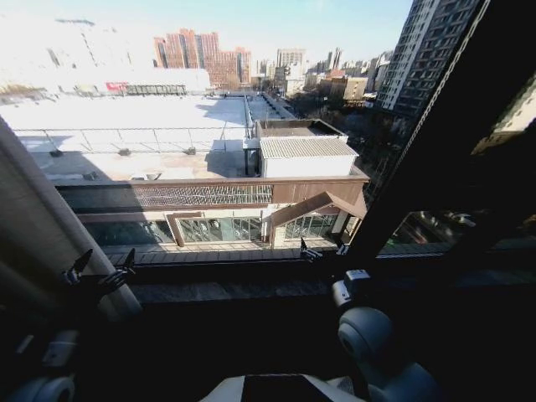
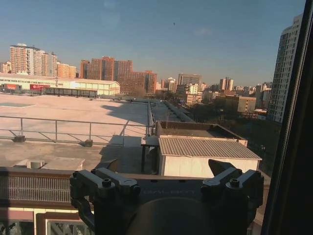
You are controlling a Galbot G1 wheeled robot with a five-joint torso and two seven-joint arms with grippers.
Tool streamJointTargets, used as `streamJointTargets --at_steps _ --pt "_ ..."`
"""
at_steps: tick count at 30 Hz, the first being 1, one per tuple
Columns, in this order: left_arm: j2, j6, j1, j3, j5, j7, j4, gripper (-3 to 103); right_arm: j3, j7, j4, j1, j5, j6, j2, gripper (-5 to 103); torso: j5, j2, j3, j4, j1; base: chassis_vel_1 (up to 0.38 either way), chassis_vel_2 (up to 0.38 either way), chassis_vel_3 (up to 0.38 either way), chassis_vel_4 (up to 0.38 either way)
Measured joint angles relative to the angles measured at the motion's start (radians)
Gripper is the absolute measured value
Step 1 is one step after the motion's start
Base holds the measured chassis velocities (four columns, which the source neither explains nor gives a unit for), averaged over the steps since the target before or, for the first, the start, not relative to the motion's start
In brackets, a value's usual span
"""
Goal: Open the curtains by pulling them apart, changing their state from closed to fully open.
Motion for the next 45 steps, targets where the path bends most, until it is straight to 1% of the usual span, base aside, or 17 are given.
streamJointTargets --at_steps 6,8,12,16,19,22,31,45 --pt "-0.018 -0.001 0.023 0.002 0.004 -0.001 -0.016 100 0.027 0.016 0.029 -0.055 -0.003 0.001 0.013 100 0.0004 0.000 0.000 -0.0001 0.000 -0.231 -0.217 0.227 0.196" --pt "-0.018 -0.001 0.023 0.002 0.004 -0.001 -0.016 100 0.030 0.017 0.029 -0.056 -0.003 0.001 0.014 100 0.0005 0.000 0.000 0.0000 0.000 -0.269 -0.263 0.252 0.284" --pt "-0.005 -0.002 0.019 -0.001 0.003 -0.003 -0.017 100 0.082 0.023 0.036 -0.075 -0.004 0.001 0.015 100 -0.0001 0.000 0.000 -0.0001 0.000 -0.306 -0.308 0.291 0.313" --pt "-0.001 -0.002 0.016 0.005 0.002 -0.003 -0.015 100 0.112 0.023 0.051 -0.098 -0.004 0.002 0.013 100 0.0003 0.000 0.000 -0.0001 0.000 -0.328 -0.320 0.314 0.311" --pt "0.000 -0.003 0.012 0.009 0.003 -0.003 -0.010 100 0.124 0.023 0.060 -0.108 -0.003 0.001 0.012 100 -0.0001 0.000 0.000 -0.0001 0.000 -0.354 -0.362 0.336 0.366" --pt "0.002 -0.005 0.004 0.013 0.003 -0.001 -0.002 100 0.141 0.033 0.072 -0.122 -0.003 0.000 0.008 100 0.0003 0.000 0.000 -0.0001 0.000 -0.342 -0.377 0.360 0.396" --pt "0.002 -0.015 -0.001 0.019 0.003 0.022 0.009 100 0.165 0.053 0.080 -0.143 0.000 -0.003 0.007 100 0.0000 0.000 0.000 -0.0001 0.000 -0.288 -0.418 0.282 0.434" --pt "0.001 -0.025 -0.004 0.019 0.001 0.032 0.015 100 0.167 0.068 0.083 -0.153 -0.002 -0.005 0.009 100 0.0000 0.000 0.000 -0.0001 0.000 -0.255 -0.437 0.250 0.444"
